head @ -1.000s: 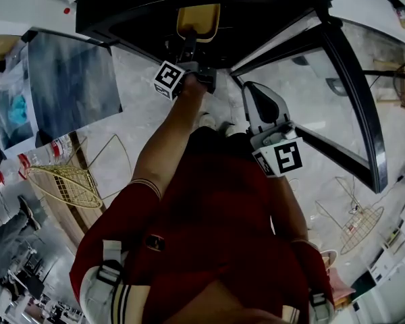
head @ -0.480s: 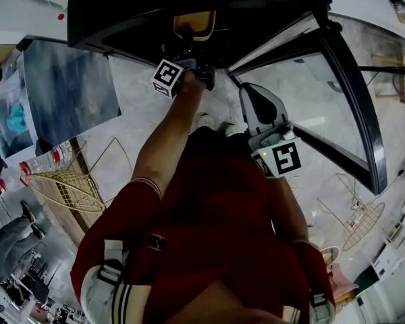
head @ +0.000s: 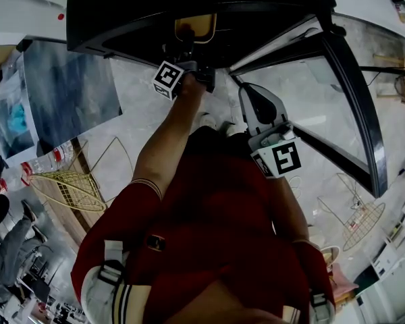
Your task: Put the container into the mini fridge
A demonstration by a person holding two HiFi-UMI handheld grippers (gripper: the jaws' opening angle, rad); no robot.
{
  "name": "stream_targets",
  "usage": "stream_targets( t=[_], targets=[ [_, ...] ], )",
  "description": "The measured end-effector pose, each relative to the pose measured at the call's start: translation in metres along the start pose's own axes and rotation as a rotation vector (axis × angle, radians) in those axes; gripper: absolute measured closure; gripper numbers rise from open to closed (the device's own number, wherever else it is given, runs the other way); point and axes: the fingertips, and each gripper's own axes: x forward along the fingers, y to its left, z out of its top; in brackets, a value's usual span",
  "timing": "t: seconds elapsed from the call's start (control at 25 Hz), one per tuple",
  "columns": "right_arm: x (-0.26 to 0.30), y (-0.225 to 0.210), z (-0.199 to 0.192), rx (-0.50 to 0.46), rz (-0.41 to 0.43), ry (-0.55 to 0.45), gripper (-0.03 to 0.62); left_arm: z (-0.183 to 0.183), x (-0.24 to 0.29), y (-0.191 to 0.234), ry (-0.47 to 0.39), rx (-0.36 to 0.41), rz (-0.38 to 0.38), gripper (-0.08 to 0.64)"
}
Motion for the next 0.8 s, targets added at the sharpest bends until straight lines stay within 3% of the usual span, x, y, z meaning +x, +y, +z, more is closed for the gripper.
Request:
stream_targets(
  t=[0.8],
  targets=[
    [0.0011, 0.0008, -0.0001, 0.006, 0.022, -0.001, 0.594, -0.0054, -0.0053, -0.0051, 0.025, 0.014, -0.007, 0.227]
  ],
)
